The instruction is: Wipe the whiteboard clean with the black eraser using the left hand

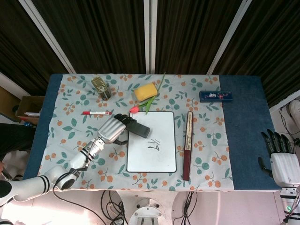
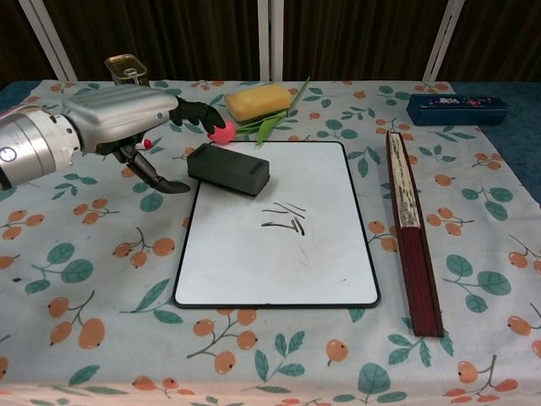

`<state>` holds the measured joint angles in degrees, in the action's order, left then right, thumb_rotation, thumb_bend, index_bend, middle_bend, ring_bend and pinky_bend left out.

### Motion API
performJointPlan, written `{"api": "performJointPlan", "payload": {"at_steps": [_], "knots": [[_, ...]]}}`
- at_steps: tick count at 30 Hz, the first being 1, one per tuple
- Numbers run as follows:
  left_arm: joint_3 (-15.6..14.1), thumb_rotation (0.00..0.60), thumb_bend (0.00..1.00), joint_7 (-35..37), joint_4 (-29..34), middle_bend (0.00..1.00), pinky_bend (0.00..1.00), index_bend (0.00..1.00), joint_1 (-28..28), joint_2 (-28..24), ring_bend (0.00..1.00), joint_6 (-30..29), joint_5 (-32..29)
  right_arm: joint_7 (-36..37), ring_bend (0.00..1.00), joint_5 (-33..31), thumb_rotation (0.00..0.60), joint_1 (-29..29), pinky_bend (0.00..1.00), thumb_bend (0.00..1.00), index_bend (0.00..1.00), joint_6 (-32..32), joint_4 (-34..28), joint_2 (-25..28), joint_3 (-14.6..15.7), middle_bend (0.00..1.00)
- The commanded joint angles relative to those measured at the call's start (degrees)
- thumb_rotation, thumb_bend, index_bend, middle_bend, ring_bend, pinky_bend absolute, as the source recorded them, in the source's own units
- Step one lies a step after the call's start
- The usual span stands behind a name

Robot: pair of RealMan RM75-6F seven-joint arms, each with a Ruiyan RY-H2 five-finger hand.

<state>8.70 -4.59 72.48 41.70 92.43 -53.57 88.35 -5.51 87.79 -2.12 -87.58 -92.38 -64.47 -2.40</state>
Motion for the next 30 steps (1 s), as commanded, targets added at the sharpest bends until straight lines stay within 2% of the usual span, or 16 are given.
{"api": "performJointPlan", "payload": {"at_steps": [1, 15, 22, 30], "knots": [[-0.29, 0.486, 0.17, 0.54, -1.57, 0.20, 0.23, 0.16, 0.89, 1.24, 0.18, 0.14, -0.31, 0.70, 0.00, -0.18, 0.600, 0.18, 0.00, 0.30, 0.00, 0.12, 0.11, 0.22, 0.08, 0.00], [-1.33, 0.495, 0.17, 1.40, -2.41, 0.20, 0.23, 0.16, 2.70, 1.80, 0.18, -1.26, -0.25, 2.39, 0.00, -0.86, 0.600, 0.19, 0.00, 0.30, 0.00, 0.72, 1.01, 0.27, -0.15, 0.00], [-1.47, 0.594, 0.22, 3.66, -4.99, 0.20, 0.23, 0.16, 5.18, 2.70, 0.17, 1.46, -0.84, 1.75, 0.00, -0.91, 0.600, 0.09, 0.00, 0.30, 0.00, 0.76, 0.57, 0.34, -0.34, 0.00], [-2.51, 0.600, 0.26, 5.29, -7.38, 0.21, 0.23, 0.20, 8.64, 3.40, 0.17, 4.81, 0.18, 1.96, 0.00, -2.21, 0.600, 0.05, 0.00, 0.30, 0.00, 1.19, 0.72, 0.37, -0.88, 0.00]]}}
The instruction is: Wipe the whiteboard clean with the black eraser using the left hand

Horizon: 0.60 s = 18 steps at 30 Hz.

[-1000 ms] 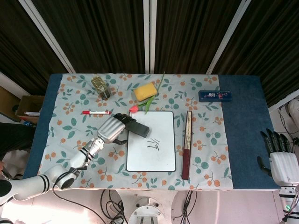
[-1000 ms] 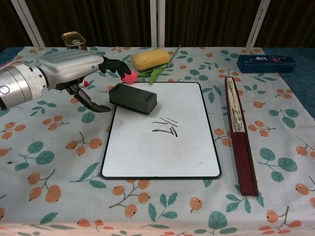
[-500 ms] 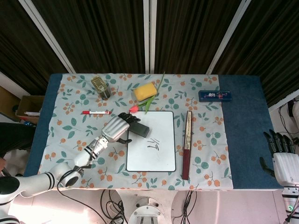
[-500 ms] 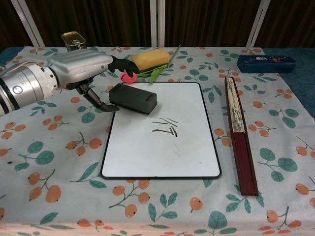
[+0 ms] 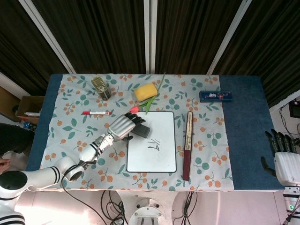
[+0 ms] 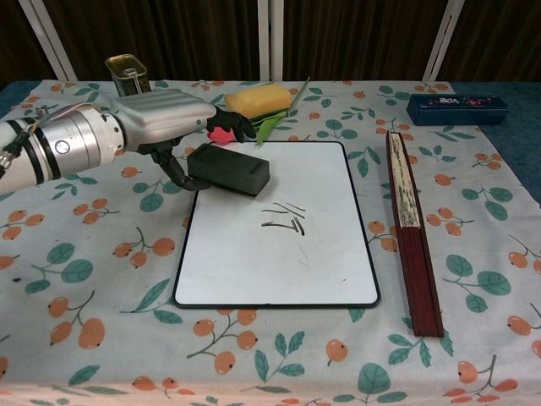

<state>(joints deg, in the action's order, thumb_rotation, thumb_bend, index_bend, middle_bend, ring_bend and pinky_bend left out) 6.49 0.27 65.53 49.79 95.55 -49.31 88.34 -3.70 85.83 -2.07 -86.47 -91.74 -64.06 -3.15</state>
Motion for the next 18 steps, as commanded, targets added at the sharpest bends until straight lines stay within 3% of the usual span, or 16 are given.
{"api": "performJointPlan", "payload": {"at_steps": [1, 18], "knots": [[-0.52, 0.600, 0.27, 0.66, -0.74, 0.21, 0.23, 0.22, 0.90, 0.46, 0.17, 0.90, 0.27, 0.26, 0.00, -0.48, 0.600, 0.01, 0.00, 0.30, 0.00, 0.12, 0.15, -0.07, -0.23, 0.00], [-2.36, 0.600, 0.30, 2.98, -3.22, 0.26, 0.25, 0.27, 2.28, 0.57, 0.18, 0.99, 0.30, -0.22, 0.00, -1.52, 0.600, -0.20, 0.00, 0.30, 0.00, 0.59, 0.29, -0.50, -0.79, 0.00]]}}
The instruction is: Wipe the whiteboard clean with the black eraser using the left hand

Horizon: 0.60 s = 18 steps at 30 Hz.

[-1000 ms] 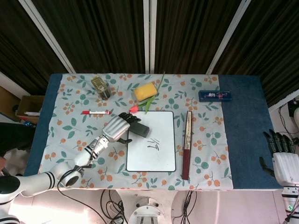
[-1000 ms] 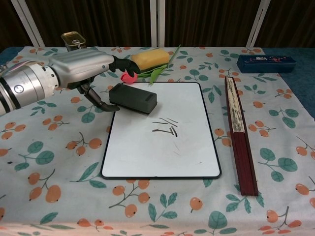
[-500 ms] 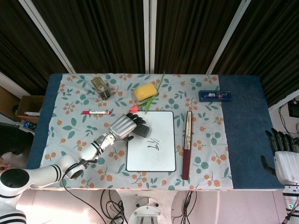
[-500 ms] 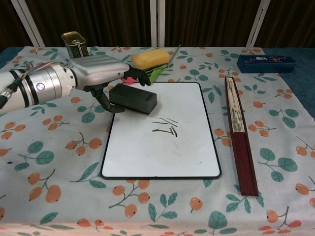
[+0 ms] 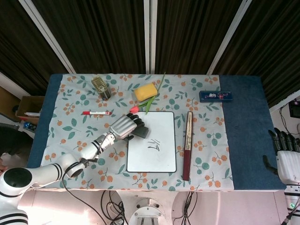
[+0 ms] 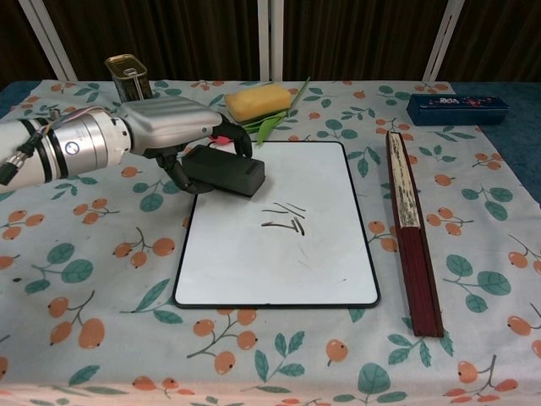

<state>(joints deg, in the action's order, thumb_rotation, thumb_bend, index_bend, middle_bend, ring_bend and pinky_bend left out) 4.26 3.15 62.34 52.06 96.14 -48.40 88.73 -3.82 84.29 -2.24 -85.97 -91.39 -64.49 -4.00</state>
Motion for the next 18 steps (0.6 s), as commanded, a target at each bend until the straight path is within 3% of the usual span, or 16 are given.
{"api": "performJointPlan", "payload": {"at_steps": [1, 18], "knots": [[-0.30, 0.600, 0.30, 0.20, -0.06, 0.26, 0.25, 0.27, 0.01, -0.02, 0.18, 0.12, -0.12, -0.22, 0.00, 0.04, 0.600, -0.06, 0.00, 0.31, 0.00, 0.19, -0.09, -0.17, 0.12, 0.00], [-0.72, 0.600, 0.31, 1.66, -2.62, 0.44, 0.45, 0.49, -0.93, 1.75, 0.34, -4.24, 0.15, -0.75, 0.00, -0.54, 0.600, -0.17, 0.00, 0.31, 0.00, 1.07, -0.45, -0.28, 0.29, 0.00]]}}
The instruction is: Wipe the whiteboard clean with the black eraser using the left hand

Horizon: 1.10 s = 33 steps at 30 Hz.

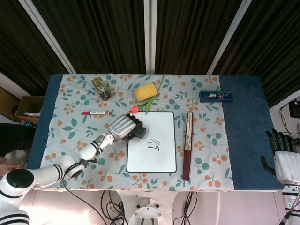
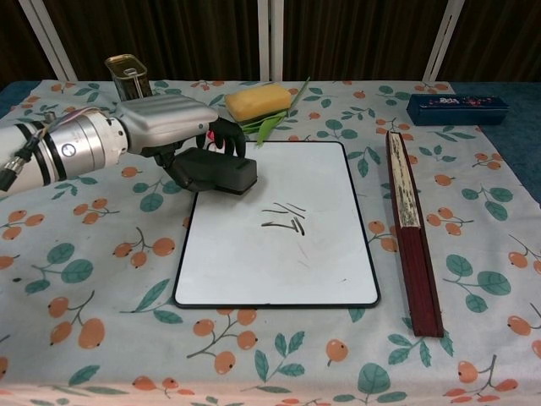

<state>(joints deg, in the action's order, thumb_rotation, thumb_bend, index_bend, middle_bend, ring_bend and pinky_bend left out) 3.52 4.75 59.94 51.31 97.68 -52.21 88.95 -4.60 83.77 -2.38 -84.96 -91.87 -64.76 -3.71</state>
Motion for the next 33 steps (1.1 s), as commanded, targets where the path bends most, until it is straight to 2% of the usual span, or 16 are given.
{"api": "performJointPlan", "payload": {"at_steps": [1, 12, 15, 19, 23, 27, 33], "knots": [[0.03, 0.600, 0.31, 0.17, -0.40, 0.45, 0.45, 0.49, -0.32, 0.35, 0.35, -0.93, -0.01, 0.06, 0.00, -0.07, 0.600, -0.05, 0.00, 0.31, 0.00, 0.10, 0.08, -0.02, -0.02, 0.00], [-0.17, 0.600, 0.34, 2.39, -0.56, 0.56, 0.56, 0.61, -2.25, 1.63, 0.45, -8.98, 2.50, 0.73, 0.00, -0.20, 0.600, -0.18, 0.00, 0.31, 0.00, 0.23, 0.42, 0.02, -0.19, 0.00], [-1.08, 0.600, 0.36, 1.78, 1.11, 0.57, 0.57, 0.62, -3.48, 1.87, 0.46, -12.88, 4.49, 1.06, 0.00, -0.30, 0.600, -0.24, 0.00, 0.31, 0.00, 0.25, 0.62, -0.02, -0.35, 0.00], [-3.85, 0.600, 0.38, -0.28, 4.03, 0.59, 0.58, 0.64, -5.41, 1.92, 0.48, -16.27, 7.39, 1.48, 0.00, -0.48, 0.600, -0.35, 0.00, 0.31, 0.00, 0.43, 1.03, -0.07, -0.47, 0.00], [-6.12, 0.600, 0.45, -2.43, 7.20, 0.61, 0.59, 0.66, -6.68, 1.96, 0.50, -16.75, 8.93, 1.78, 0.00, -0.82, 0.600, -0.44, 0.00, 0.31, 0.00, 0.79, 1.39, -0.17, -0.52, 0.00], [-7.49, 0.600, 0.46, -4.58, 9.26, 0.62, 0.60, 0.67, -7.13, 1.89, 0.50, -16.50, 10.27, 2.00, 0.00, -0.78, 0.600, -0.46, 0.00, 0.31, 0.00, 0.78, 1.61, -0.27, -0.52, 0.00], [-8.13, 0.600, 0.49, -6.73, 8.80, 0.63, 0.61, 0.68, -7.41, 2.80, 0.52, -15.88, 11.27, 2.39, 0.00, -1.04, 0.600, -0.41, 0.00, 0.31, 0.00, 0.73, 1.94, -0.30, -0.66, 0.00]]}}
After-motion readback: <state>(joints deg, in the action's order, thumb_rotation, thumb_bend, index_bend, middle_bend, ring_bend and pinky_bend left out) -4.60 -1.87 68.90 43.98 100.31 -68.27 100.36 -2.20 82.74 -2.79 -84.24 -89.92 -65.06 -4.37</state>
